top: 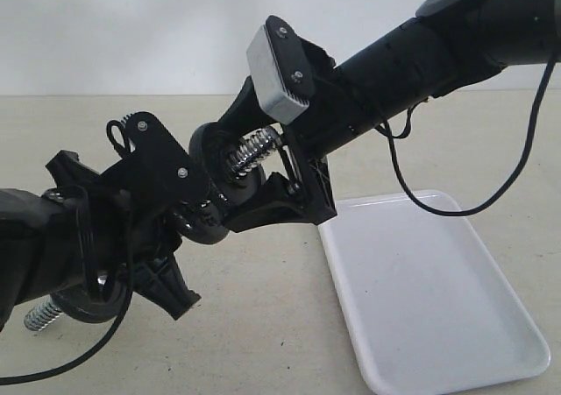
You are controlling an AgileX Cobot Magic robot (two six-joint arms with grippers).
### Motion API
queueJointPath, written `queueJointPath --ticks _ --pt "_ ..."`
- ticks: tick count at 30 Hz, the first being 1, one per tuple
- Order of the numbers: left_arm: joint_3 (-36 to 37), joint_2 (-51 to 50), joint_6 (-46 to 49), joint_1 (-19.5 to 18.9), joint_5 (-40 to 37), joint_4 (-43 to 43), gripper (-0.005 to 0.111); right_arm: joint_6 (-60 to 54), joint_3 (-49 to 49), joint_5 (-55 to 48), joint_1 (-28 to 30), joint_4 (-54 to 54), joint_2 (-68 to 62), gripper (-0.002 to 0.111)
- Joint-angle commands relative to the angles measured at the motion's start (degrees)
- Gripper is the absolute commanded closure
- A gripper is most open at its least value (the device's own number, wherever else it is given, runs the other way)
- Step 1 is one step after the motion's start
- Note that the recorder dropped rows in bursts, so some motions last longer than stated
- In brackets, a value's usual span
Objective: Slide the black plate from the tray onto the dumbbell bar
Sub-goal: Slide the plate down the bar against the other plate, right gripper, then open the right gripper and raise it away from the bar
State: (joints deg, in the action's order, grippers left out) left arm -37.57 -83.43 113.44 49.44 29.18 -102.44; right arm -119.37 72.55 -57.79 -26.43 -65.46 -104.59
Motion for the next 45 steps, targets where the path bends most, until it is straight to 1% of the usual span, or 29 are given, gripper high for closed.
queueJointPath --ticks 1,4,7,9,15,16,22,23,38,42,45 --pt "-3.14 3.62 -4.52 -0.29 3.52 5.48 0.102 2.95 -0.55 -1.14 -1.10 2.81 -0.11 0.067" --pt "-3.14 3.62 -4.52 -0.29 3.52 5.48 0.102 5.56 -0.55 0.29 -1.10 2.81 -0.11 0.055" --pt "-3.14 3.62 -4.52 -0.29 3.52 5.48 0.102 8.99 -0.55 2.30 -1.10 2.81 -0.11 0.045" --pt "-3.14 3.62 -4.52 -0.29 3.53 5.64 0.102 10.20 -0.55 3.13 -1.10 2.81 -0.11 0.043" --pt "-3.14 3.62 -4.83 -0.29 3.66 5.97 0.102 10.19 -0.55 3.70 -1.10 2.81 -0.11 0.043" --pt "-3.14 3.62 -5.35 -0.29 3.66 6.12 0.102 10.22 -0.55 3.85 -1.10 2.81 -0.11 0.041" --pt "-3.84 3.62 -6.11 -0.29 3.66 6.55 0.102 14.50 -0.55 6.34 -1.10 2.81 -0.11 0.020" --pt "-3.84 3.74 -6.11 -0.29 3.66 7.03 0.102 14.47 -0.55 6.34 -1.10 2.81 -0.11 0.018" --pt "-3.84 3.74 -6.11 -0.29 3.66 7.03 0.102 14.47 -0.55 7.19 -1.10 2.81 -0.11 0.018" --pt "-3.84 3.74 -7.46 -0.29 3.66 7.11 0.102 16.89 -0.55 8.20 -1.10 2.81 -0.11 0.018" --pt "-3.84 3.74 -7.61 -0.29 3.88 7.11 0.102 21.29 -0.55 11.36 -1.10 2.94 -0.11 0.018"
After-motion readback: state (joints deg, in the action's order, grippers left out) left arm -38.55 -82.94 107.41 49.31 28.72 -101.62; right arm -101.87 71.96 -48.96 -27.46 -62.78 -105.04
